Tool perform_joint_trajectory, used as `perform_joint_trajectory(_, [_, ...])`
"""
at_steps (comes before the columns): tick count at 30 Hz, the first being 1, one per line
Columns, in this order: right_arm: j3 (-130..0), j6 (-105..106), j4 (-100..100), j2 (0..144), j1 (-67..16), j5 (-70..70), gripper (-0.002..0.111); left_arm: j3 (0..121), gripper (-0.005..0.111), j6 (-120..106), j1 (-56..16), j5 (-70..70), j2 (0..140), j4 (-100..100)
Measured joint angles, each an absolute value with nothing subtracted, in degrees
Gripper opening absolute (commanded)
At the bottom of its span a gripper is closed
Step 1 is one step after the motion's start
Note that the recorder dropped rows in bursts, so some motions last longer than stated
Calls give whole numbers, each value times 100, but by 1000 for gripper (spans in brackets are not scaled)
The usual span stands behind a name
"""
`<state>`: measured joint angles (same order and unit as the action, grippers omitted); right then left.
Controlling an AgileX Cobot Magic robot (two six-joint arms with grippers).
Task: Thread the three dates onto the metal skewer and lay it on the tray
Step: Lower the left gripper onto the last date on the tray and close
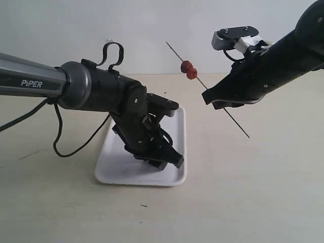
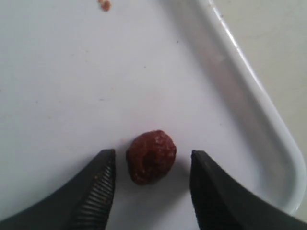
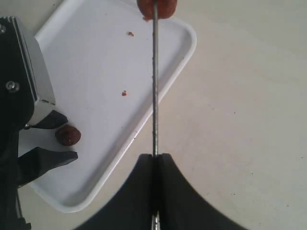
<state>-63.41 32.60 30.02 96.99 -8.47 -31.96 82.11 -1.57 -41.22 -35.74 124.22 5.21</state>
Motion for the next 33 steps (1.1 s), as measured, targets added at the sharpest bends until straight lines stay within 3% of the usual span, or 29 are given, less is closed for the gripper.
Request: perform_joint_trajectory(33, [-6341, 3260, 3002, 9699, -847, -3196, 0, 8211, 44, -147, -4122, -3311, 12430, 946])
